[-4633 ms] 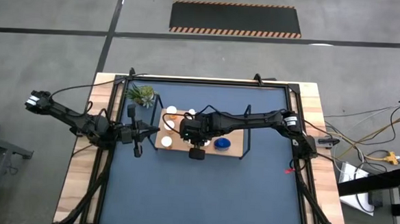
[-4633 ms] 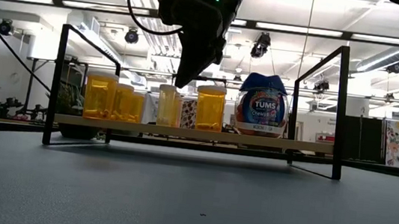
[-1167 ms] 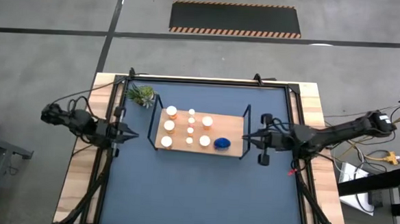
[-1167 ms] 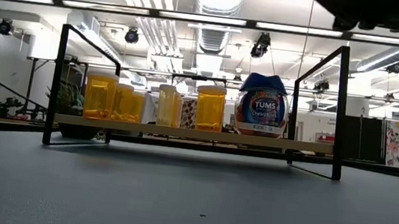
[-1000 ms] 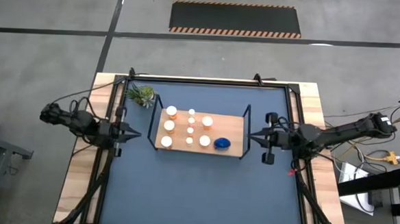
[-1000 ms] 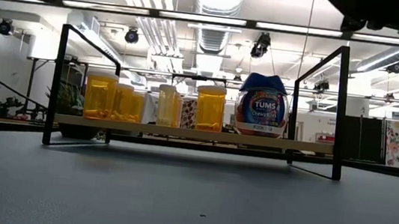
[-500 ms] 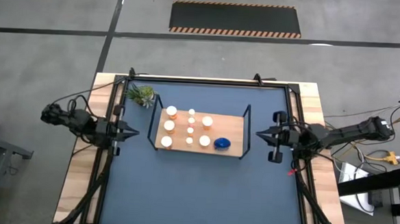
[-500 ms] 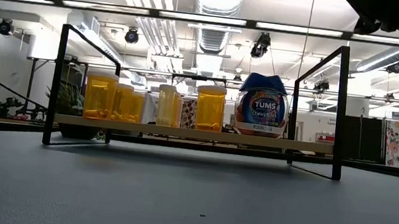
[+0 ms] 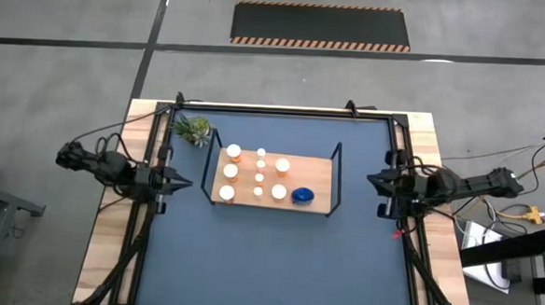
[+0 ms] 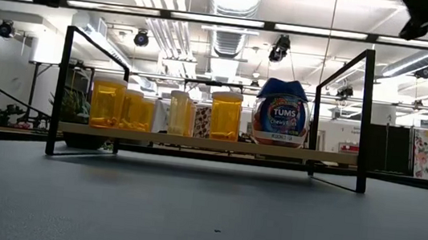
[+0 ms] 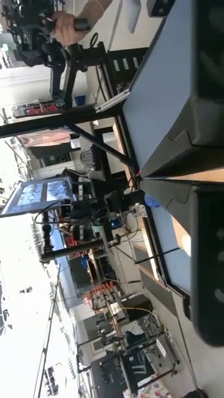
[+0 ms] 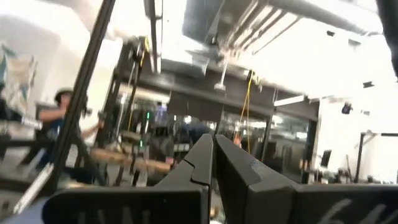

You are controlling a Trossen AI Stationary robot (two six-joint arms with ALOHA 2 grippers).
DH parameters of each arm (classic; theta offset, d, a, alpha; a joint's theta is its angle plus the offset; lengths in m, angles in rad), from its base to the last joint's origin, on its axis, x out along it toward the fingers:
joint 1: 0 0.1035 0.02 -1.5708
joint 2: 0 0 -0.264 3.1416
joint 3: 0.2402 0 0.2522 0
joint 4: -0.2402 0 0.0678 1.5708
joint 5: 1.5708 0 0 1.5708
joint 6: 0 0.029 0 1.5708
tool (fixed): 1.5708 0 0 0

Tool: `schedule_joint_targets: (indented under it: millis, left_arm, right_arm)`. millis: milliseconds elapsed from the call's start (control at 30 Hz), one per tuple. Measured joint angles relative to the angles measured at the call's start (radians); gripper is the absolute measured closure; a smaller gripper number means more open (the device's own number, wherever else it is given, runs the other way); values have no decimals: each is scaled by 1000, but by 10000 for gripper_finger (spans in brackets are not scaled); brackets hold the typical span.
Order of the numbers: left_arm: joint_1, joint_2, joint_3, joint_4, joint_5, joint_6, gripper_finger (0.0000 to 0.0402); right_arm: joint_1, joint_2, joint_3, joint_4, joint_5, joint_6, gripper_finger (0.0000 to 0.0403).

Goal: Pick and place medicine bottles onto shelf by color
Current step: Return to Home Position

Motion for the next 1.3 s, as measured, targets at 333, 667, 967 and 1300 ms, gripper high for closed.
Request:
schedule_joint_targets:
  millis: [333, 667, 967, 1300]
  left_arm:
    - [0, -4, -51, 35, 0, -27, 402]
    - [0, -4, -93, 86, 0, -25, 402]
    - [0, -5, -118, 116, 0, -27, 402]
    - [0, -5, -206, 247, 0, -28, 402]
  right_arm:
    - [0, -86, -20, -61, 0, 10, 394]
    - [0, -84, -36, -72, 0, 12, 394]
    - [0, -84, -36, -102, 0, 34, 394]
    - [0, -83, -37, -165, 8, 63, 394]
